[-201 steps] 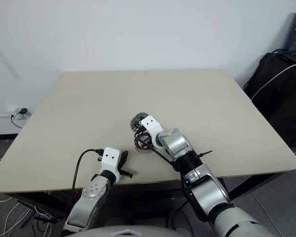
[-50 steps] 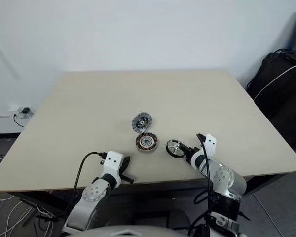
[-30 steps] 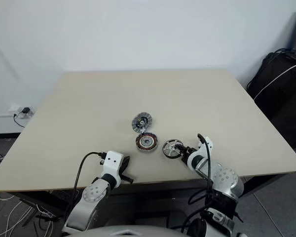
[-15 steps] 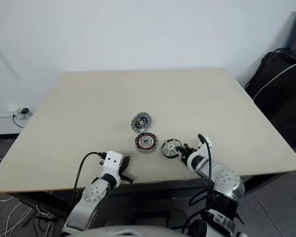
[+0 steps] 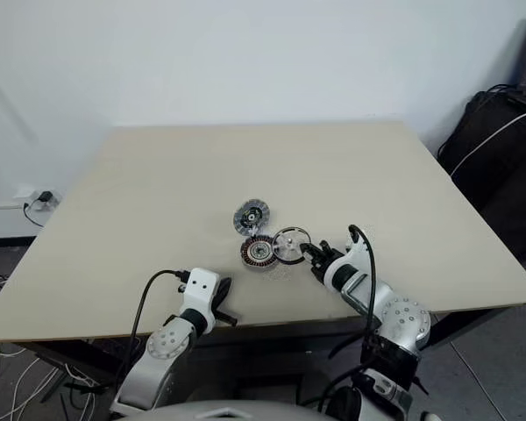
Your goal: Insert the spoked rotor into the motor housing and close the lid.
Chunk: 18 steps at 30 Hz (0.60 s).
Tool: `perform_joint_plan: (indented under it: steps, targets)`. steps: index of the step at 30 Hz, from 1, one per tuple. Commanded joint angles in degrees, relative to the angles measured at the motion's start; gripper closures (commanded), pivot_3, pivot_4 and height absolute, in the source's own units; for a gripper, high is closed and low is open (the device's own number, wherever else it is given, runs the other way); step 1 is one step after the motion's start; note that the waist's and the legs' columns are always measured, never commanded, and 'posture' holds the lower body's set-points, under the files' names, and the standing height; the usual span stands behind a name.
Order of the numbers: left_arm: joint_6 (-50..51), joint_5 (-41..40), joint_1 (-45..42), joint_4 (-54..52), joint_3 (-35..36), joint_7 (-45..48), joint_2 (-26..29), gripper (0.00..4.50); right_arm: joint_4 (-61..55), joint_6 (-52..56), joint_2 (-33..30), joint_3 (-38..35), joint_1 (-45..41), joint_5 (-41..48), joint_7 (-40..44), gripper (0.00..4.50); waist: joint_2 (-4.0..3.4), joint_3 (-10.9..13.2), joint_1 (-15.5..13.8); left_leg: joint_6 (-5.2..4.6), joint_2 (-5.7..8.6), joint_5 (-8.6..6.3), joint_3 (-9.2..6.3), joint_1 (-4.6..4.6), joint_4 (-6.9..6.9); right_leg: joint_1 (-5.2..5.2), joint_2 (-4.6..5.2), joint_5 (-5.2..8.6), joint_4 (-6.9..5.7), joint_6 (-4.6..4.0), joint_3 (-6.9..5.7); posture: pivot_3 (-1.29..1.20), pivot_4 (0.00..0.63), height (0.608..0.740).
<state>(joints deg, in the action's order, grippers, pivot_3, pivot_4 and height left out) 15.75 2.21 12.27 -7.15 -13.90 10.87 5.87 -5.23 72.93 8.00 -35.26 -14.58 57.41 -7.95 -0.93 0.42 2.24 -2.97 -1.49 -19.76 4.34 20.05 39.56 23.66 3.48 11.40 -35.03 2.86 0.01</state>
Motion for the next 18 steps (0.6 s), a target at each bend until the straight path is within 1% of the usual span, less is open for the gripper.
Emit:
perform_joint_plan:
  steps: [1, 9, 18]
  targets:
    - [-0.8, 0.4, -0.5, -2.8, -0.3, -0.2, -0.2, 4.50, 0.9, -1.8, 1.6, 3.1, -1.7, 0.9, 0.0, 4.06, 0.00, 0.0, 0.0, 0.00, 0.00, 0.00, 0.00, 0.00, 0.00, 0.00, 0.00, 0.00, 0.00, 0.00, 0.00, 0.00, 0.000, 0.740]
    - [-0.7, 0.4, 1.1, -4.3, 0.5, -1.1, 0.3, 4.50, 10.7, -6.9, 2.4, 8.8, -5.0, -2.2, 2.6, 4.06, 0.01, 0.0, 0.1, 0.00, -0.01, 0.00, 0.00, 0.02, 0.00, 0.00, 0.00, 0.00, 0.01, 0.00, 0.00, 0.00, 0.000, 0.740]
    - [-0.4, 0.4, 1.7, -5.2, 0.7, -1.6, 0.3, 4.50, 17.8, -11.8, 1.4, 12.7, -8.4, -5.0, 5.7, 4.06, 0.00, 0.0, 0.1, -0.01, 0.00, 0.00, 0.00, 0.03, 0.00, 0.01, 0.00, -0.01, 0.01, 0.01, -0.01, 0.00, 0.000, 0.740]
